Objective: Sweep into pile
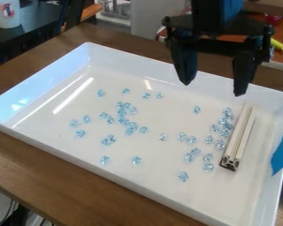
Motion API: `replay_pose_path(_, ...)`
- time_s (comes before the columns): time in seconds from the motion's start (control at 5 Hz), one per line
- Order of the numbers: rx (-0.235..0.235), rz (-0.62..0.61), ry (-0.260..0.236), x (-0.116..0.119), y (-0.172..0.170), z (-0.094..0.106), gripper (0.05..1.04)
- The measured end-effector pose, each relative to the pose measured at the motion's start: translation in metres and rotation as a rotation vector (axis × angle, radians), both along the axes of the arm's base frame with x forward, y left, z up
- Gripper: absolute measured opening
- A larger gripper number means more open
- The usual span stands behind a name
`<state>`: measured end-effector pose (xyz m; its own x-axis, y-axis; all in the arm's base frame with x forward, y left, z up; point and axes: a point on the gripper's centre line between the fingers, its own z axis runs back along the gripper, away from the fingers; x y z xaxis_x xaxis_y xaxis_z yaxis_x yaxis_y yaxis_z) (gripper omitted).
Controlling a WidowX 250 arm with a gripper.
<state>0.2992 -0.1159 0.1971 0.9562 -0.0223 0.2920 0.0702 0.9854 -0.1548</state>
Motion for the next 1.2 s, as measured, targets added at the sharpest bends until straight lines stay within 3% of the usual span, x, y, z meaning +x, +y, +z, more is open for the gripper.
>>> replay_pose_path(0.2,0.013,0.005,0.054,-0.004,0.001,-0.017,1.0)
replay_pose_path(0.4,0.008,0.039,0.109,0.009,-0.003,-0.047,1.0)
replay_pose_path(0.8,0.031,0.157,0.007,0.056,-0.007,-0.082,1.0)
replay_pose_path(1.2,0.04,0.198,-0.015,0.082,-0.012,-0.092,1.0)
